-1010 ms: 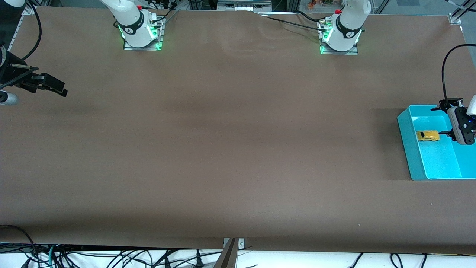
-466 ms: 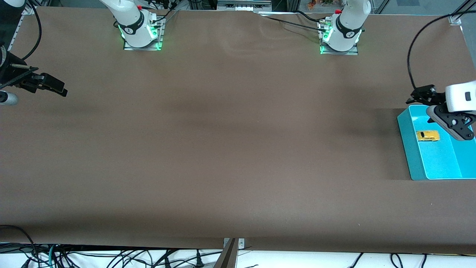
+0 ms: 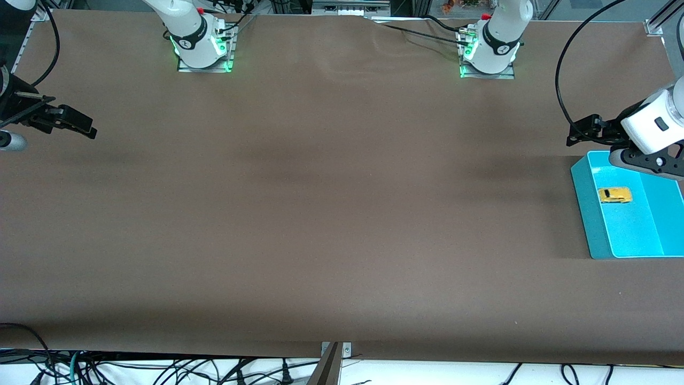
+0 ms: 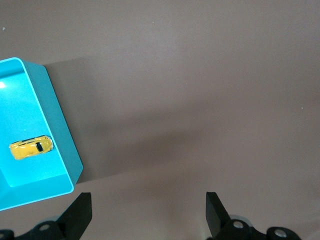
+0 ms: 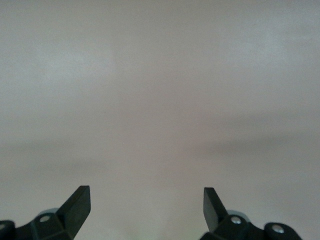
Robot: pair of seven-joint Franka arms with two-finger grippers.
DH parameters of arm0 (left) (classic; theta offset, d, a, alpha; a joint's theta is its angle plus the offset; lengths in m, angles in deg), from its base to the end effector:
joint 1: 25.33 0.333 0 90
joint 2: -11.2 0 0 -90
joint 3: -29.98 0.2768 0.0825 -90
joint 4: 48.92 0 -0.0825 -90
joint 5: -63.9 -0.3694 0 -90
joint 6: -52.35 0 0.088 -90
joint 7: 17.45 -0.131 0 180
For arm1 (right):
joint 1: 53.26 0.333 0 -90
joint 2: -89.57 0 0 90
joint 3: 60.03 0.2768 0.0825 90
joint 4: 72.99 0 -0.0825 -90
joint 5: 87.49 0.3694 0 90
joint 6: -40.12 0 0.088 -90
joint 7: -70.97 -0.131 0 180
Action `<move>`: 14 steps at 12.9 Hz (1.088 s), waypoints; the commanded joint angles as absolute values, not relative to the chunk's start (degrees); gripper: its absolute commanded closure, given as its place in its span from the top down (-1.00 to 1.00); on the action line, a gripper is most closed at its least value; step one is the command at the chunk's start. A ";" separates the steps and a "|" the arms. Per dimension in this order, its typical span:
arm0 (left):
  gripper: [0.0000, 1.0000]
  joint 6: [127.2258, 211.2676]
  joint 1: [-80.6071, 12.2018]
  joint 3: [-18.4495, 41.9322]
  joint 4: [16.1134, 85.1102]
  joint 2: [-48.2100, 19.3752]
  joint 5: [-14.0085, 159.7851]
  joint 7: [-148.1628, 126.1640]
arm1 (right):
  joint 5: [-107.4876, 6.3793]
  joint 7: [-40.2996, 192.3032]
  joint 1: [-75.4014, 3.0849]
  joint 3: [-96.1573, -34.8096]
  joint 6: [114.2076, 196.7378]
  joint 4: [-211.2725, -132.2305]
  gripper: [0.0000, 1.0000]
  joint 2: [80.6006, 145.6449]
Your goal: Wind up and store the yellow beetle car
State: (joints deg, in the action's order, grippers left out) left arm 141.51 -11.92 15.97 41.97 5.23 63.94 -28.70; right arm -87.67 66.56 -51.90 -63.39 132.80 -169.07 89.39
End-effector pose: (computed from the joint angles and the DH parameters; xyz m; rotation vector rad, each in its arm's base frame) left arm 0.5566 -0.0011 0.4976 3.0806 -0.3202 -0.1990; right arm 0.5377 -0.0192 0.5184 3.1313 -0.1750 -0.0880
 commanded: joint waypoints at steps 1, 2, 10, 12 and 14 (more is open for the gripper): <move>1.00 148.99 -18.54 22.13 42.31 6.46 64.68 -27.73 | -87.84 67.01 -51.76 -63.64 132.23 -169.58 1.00 88.43; 1.00 152.42 -20.91 22.33 42.31 6.11 63.90 -27.65 | -87.84 67.01 -51.68 -63.64 132.23 -169.58 1.00 88.43; 1.00 145.07 -22.69 23.56 42.40 11.11 64.33 -16.05 | -87.75 66.93 -51.67 -63.64 132.31 -169.58 1.00 88.43; 1.00 141.41 -22.08 24.35 43.10 12.78 66.26 -16.74 | -87.75 66.93 -51.76 -63.64 132.31 -169.58 1.00 88.43; 1.00 139.71 -23.13 27.33 43.10 13.05 67.93 -17.71 | -87.66 66.93 -51.67 -63.64 132.49 -169.58 1.00 88.52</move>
